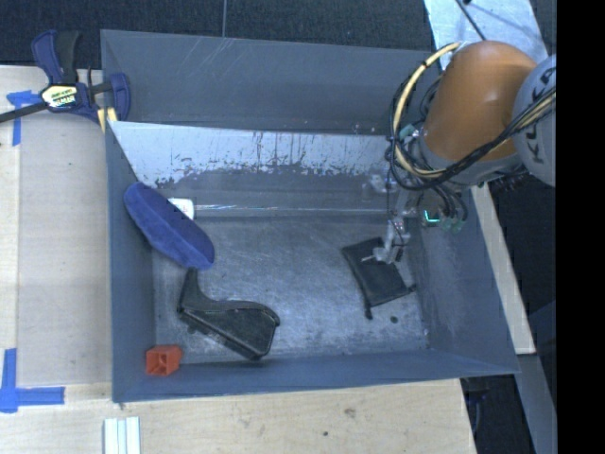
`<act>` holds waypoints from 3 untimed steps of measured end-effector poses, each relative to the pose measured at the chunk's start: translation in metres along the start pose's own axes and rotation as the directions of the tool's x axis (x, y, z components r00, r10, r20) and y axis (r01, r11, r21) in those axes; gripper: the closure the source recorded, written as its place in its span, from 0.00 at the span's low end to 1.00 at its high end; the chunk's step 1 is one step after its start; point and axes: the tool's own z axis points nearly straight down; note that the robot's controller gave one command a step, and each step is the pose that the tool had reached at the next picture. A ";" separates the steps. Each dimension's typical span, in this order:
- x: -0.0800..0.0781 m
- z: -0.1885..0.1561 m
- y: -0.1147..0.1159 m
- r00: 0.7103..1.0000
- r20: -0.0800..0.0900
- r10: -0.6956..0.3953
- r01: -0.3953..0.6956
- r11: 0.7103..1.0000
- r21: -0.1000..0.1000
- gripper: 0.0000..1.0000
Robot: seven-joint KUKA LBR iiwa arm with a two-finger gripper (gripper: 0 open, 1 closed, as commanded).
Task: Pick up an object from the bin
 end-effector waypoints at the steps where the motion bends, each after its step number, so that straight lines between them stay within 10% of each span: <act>1: 0.019 0.104 -0.050 0.999 0.000 0.033 -0.033 0.999 0.001 0.00; 2: 0.015 0.098 -0.048 1.000 0.010 0.028 -0.028 1.000 0.001 1.00; 3: 0.016 0.099 -0.047 1.000 0.009 0.027 -0.027 1.000 0.001 0.00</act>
Offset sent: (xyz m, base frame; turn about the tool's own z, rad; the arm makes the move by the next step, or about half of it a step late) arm -0.0171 -0.0469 -0.0991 0.0277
